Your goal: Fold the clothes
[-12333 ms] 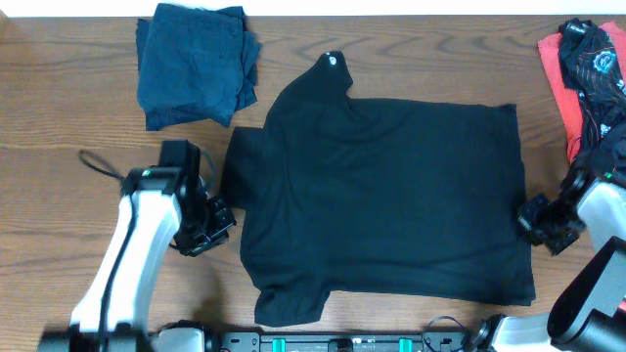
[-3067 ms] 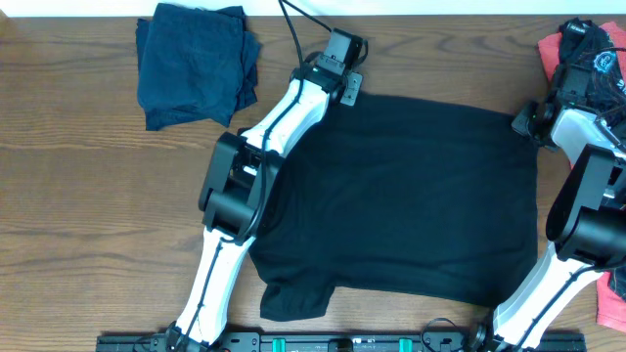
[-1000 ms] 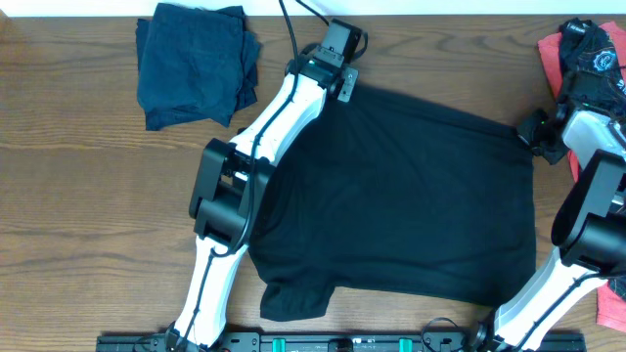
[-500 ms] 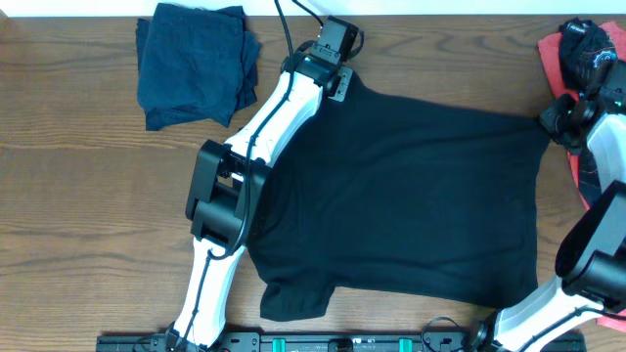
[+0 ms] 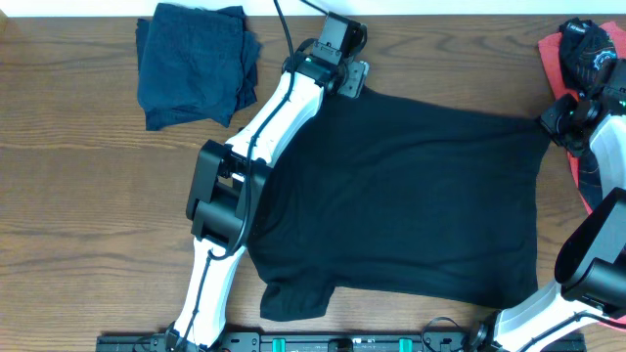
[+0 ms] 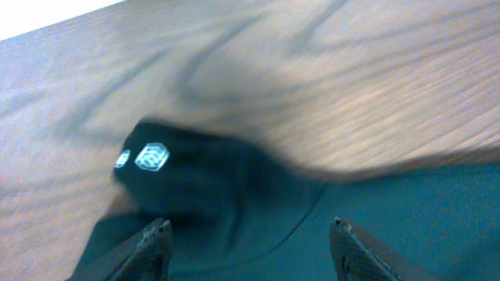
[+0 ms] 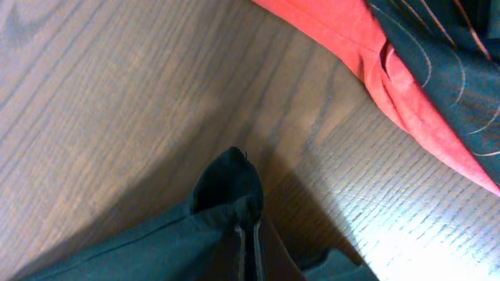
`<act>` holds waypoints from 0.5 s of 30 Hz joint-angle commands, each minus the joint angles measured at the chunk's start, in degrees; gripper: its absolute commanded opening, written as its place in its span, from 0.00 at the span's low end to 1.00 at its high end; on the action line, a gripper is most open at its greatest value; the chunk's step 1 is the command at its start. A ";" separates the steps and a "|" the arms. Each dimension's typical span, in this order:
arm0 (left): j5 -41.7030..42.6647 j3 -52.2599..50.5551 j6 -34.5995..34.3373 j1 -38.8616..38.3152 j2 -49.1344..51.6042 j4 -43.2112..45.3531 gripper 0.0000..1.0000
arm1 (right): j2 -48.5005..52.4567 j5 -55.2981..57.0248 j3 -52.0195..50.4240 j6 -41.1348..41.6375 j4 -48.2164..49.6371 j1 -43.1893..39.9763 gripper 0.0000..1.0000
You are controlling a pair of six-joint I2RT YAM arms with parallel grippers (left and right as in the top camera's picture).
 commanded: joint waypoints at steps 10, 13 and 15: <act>0.22 0.02 1.11 -0.61 5.33 7.08 0.65 | -1.57 -0.35 0.11 -0.07 0.37 2.89 0.01; 0.07 0.02 1.09 -0.61 6.93 8.09 0.65 | -1.57 -0.37 0.11 -0.52 0.33 2.89 0.01; 0.07 0.02 1.09 -0.61 7.69 8.76 0.65 | -1.57 -0.35 0.11 -0.92 0.31 2.89 0.01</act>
